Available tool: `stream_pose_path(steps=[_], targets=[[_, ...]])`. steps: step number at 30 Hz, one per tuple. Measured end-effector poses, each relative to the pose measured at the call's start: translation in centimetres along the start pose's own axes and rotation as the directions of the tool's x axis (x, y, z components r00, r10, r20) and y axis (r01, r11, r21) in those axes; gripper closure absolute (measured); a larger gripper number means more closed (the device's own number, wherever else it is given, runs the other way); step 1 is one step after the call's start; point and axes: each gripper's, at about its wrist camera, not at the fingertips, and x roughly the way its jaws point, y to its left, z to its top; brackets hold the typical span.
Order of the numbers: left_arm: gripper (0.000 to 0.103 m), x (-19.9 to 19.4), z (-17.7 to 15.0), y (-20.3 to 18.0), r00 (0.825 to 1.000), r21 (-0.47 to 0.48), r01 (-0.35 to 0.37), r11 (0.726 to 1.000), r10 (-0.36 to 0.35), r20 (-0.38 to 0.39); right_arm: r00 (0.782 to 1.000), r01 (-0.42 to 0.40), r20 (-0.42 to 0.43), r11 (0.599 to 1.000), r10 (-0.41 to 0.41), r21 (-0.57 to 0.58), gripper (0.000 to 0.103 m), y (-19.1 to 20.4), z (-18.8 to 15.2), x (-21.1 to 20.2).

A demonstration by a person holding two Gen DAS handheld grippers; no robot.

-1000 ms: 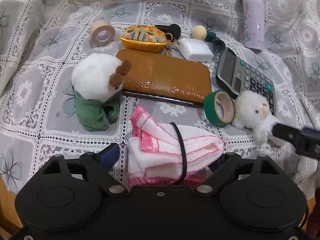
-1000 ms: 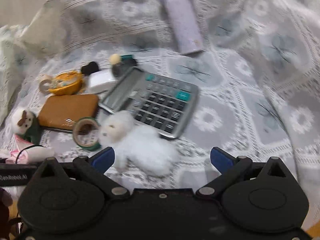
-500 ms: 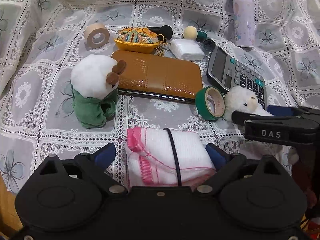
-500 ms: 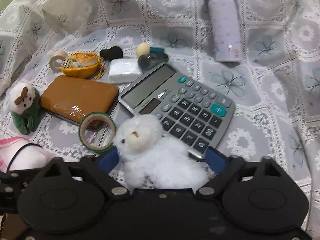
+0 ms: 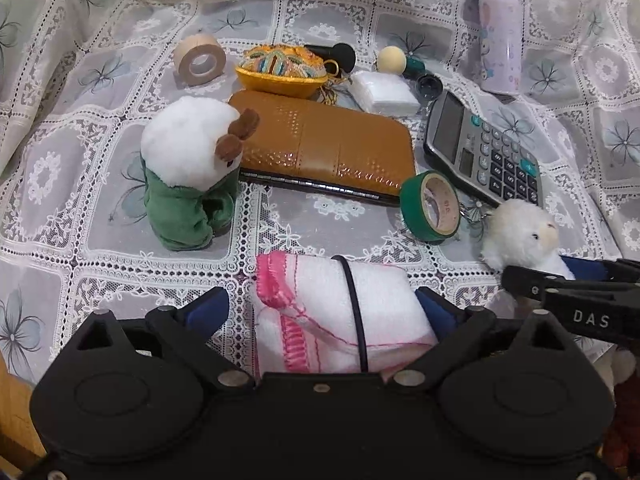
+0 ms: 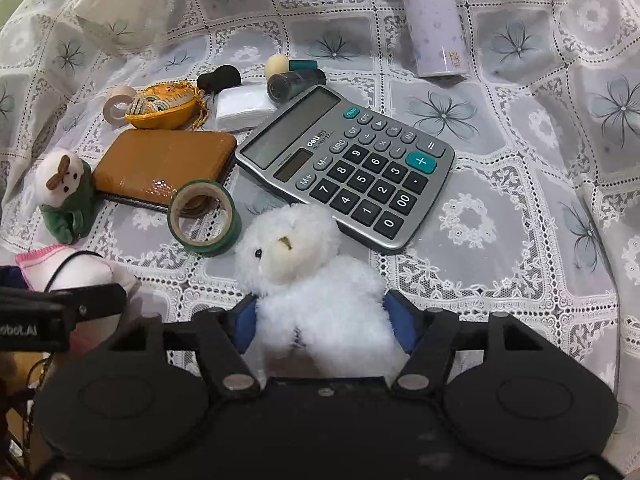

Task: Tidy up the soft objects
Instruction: 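Close the left tool on the towel bundle while the right tool grasps the white lamb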

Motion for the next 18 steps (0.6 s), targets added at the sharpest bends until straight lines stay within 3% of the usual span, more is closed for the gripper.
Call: stream_pose_path(steps=[4, 18], targets=[[0.008, 0.6, 0.1, -0.1, 1.000, -0.001, -0.011, 1.000, 0.011, -0.016, 0.999, 0.035, 0.026, 0.999, -0.035, -0.011, 0.016, 0.4, 0.2, 0.5], [0.004, 1.9, 0.6, -0.3, 0.997, 0.017, -0.039, 0.999, 0.040, -0.064, 0.999, 0.014, 0.028, 1.000, -0.015, 0.008, 0.005, -0.2, 0.9, 2.6]])
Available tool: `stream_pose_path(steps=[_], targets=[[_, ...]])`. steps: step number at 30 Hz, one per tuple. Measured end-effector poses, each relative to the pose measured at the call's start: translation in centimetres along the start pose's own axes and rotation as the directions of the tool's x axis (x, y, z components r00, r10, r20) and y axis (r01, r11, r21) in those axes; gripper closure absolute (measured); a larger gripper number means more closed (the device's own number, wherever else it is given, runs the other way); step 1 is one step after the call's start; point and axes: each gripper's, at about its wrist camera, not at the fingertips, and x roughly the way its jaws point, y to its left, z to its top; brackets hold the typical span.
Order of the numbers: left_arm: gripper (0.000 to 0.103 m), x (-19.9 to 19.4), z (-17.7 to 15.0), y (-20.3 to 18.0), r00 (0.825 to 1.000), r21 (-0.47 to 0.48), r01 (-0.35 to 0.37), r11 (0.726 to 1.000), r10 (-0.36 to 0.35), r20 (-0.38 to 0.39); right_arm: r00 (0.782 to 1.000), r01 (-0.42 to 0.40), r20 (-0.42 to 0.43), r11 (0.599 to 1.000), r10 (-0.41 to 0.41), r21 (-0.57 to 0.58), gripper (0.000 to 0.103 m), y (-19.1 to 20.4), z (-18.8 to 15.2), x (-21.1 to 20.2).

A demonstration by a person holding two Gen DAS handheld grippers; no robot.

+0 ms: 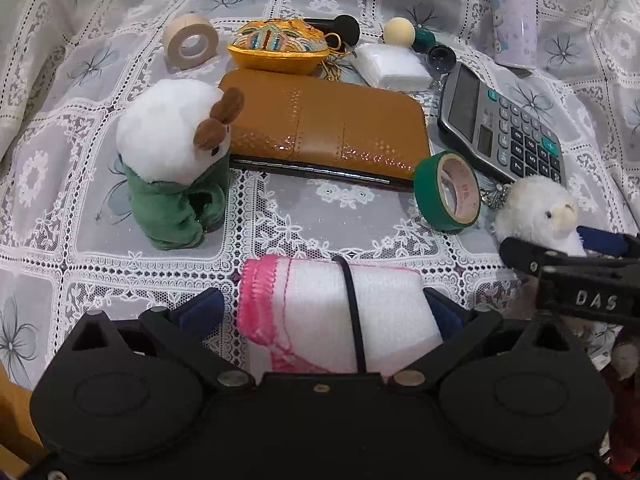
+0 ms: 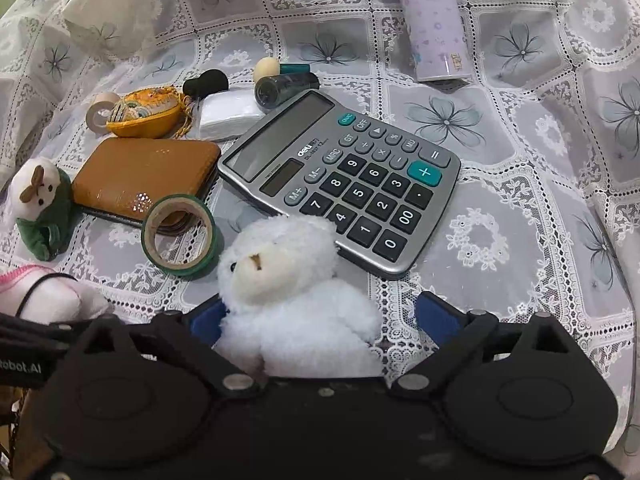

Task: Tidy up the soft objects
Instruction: 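Close the left tool on the towel bundle while the right tool grasps the white lamb, then carry both items to the basket and release them inside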

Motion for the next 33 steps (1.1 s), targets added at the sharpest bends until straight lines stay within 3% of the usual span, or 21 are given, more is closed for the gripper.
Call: stream_pose_path(steps=[5, 7, 8, 10, 12, 22, 33], targets=[[0.009, -0.2, 0.3, 0.3, 1.000, -0.027, 0.013, 1.000, -0.013, -0.003, 1.000, -0.010, -0.003, 1.000, 0.010, -0.002, 0.006, -0.1, 0.0, -0.1], [0.016, -0.6, 0.2, 0.2, 1.000, -0.036, -0.009, 0.999, 0.010, 0.007, 1.000, -0.010, -0.007, 1.000, 0.010, 0.000, 0.015, -0.1, 0.0, -0.3], [0.025, -0.9, 0.2, 0.2, 1.000, -0.034, -0.001, 0.999, 0.001, 0.017, 1.000, -0.011, -0.007, 1.000, 0.011, 0.000, 0.018, -0.2, 0.1, -0.5], [0.028, -1.4, 0.2, 0.1, 1.000, -0.034, 0.010, 0.999, -0.010, 0.025, 1.000, -0.018, -0.006, 1.000, 0.018, 0.001, 0.034, -0.2, 0.0, -1.1], [0.028, -1.9, 0.2, 0.0, 0.999, -0.037, 0.007, 0.999, -0.006, 0.034, 1.000, -0.030, -0.006, 1.000, 0.030, 0.009, 0.040, -0.2, 0.0, -1.7], [0.028, -6.1, -1.5, -1.2, 0.995, -0.055, 0.021, 0.998, -0.015, 0.104, 0.998, -0.038, 0.059, 0.997, 0.034, 0.063, 0.042, -0.9, -1.6, -6.5], [0.028, -9.8, -6.6, -3.2, 0.990, -0.027, 0.047, 0.999, -0.043, 0.133, 0.985, -0.081, 0.159, 0.989, 0.061, 0.120, 0.042, -1.5, -6.4, -14.3]])
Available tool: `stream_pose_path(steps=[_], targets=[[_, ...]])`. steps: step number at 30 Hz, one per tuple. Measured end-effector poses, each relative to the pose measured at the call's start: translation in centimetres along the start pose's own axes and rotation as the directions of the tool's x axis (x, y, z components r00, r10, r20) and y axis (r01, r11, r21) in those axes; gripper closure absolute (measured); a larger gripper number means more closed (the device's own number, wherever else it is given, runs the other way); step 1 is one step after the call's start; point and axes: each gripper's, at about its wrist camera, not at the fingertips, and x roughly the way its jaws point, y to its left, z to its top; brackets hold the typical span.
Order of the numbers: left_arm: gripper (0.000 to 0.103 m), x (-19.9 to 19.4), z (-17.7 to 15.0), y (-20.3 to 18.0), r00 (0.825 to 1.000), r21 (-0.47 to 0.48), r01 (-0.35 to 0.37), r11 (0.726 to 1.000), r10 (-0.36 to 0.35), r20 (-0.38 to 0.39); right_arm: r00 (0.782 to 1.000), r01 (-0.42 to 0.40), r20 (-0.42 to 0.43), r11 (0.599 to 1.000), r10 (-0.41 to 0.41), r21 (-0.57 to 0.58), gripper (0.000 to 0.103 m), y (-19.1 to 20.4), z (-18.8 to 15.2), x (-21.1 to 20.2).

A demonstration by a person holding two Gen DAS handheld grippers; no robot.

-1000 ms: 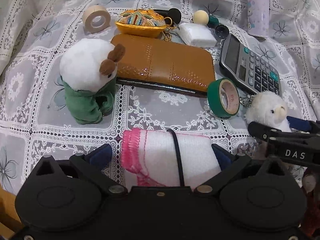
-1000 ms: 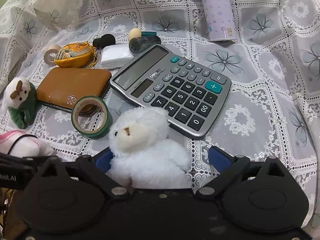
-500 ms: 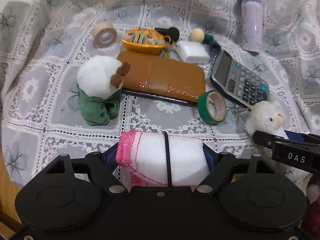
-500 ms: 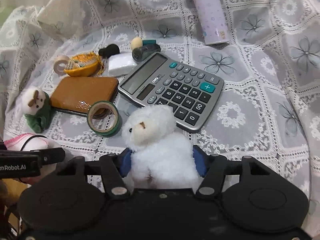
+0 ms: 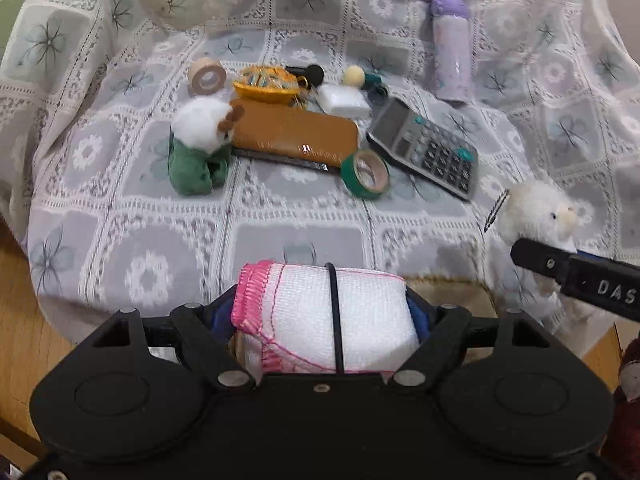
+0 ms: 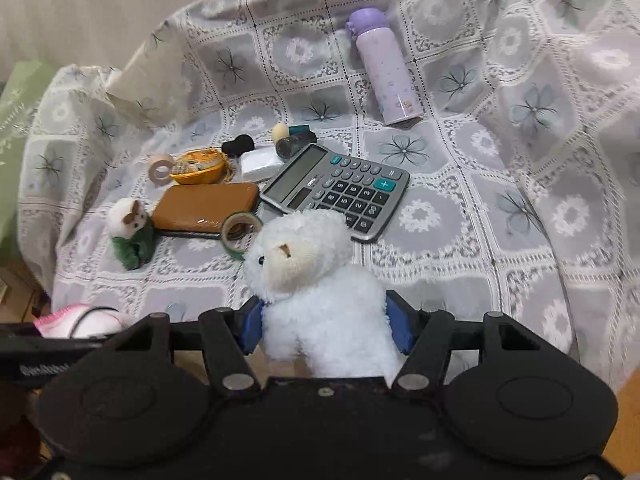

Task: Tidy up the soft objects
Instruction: 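Carry both items to the basket and release them inside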

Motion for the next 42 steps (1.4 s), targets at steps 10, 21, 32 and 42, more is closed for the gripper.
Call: stream_pose_path(steps=[10, 21, 32, 42], targets=[[0.028, -0.9, -4.6, -0.4, 0.998, 0.012, 0.008, 1.000, -0.007, -0.062, 1.000, -0.021, -0.010, 1.000, 0.021, -0.005, 0.042, 0.1, -3.6, -3.9], [0.028, -1.1, -5.9, -0.2, 0.999, -0.006, 0.016, 1.000, -0.016, -0.051, 0.997, -0.048, -0.060, 0.998, 0.045, -0.039, 0.042, 0.9, -5.4, -4.9], [0.019, -0.7, -6.0, -0.7, 0.997, 0.028, 0.028, 0.999, -0.026, -0.070, 0.994, -0.050, -0.096, 0.998, 0.046, -0.039, 0.041, 0.8, -5.0, -3.8], [0.019, -0.4, -5.8, -0.7, 0.996, 0.032, 0.026, 0.999, -0.023, -0.086, 0.992, -0.054, -0.112, 0.998, 0.050, -0.033, 0.037, 0.7, -5.0, -3.2]])
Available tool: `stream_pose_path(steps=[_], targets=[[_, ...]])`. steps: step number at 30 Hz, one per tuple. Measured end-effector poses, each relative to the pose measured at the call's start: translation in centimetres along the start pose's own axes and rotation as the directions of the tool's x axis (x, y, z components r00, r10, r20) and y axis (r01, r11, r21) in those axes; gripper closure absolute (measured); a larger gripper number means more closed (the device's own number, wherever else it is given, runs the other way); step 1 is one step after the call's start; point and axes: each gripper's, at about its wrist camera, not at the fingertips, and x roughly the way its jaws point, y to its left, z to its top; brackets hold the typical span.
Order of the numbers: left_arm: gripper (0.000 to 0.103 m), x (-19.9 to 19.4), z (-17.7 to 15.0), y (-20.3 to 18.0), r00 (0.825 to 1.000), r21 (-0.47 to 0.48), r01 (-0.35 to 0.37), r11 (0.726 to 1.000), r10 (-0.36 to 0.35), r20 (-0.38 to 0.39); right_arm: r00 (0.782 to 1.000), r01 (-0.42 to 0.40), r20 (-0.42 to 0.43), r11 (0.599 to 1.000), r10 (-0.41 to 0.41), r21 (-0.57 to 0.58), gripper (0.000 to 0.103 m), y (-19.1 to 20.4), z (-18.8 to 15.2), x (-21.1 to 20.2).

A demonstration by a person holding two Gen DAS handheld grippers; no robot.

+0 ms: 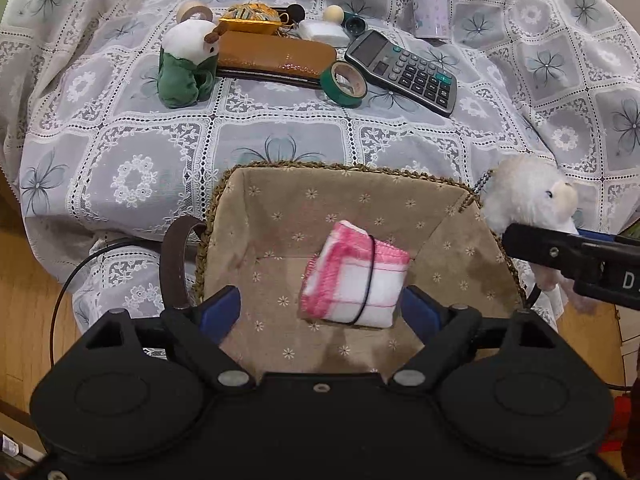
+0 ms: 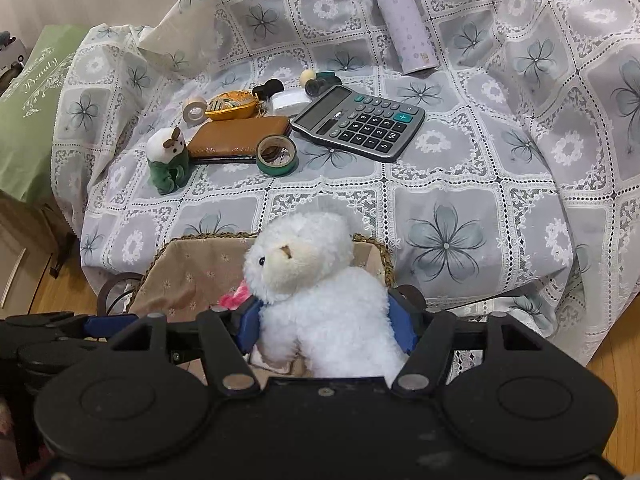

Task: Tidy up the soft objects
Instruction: 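Carry both items to the basket and release them inside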

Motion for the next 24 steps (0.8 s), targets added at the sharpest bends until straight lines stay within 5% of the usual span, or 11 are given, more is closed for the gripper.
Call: stream_pose_path(steps=[10, 24], targets=[[0.019, 0.14, 0.18, 0.04, 1.000, -0.001, 0.000, 1.000, 0.000, -0.009, 1.000, -0.007, 0.009, 1.000, 0.007, 0.015, 0.028, -0.10, 0.39, 0.23], [0.019, 0.16, 0.29, 0.01, 1.000, 0.002, -0.005, 1.000, 0.005, -0.015, 1.000, -0.001, -0.010, 1.000, 0.002, 0.017, 0.028, 0.04, 0.34, 0.75]])
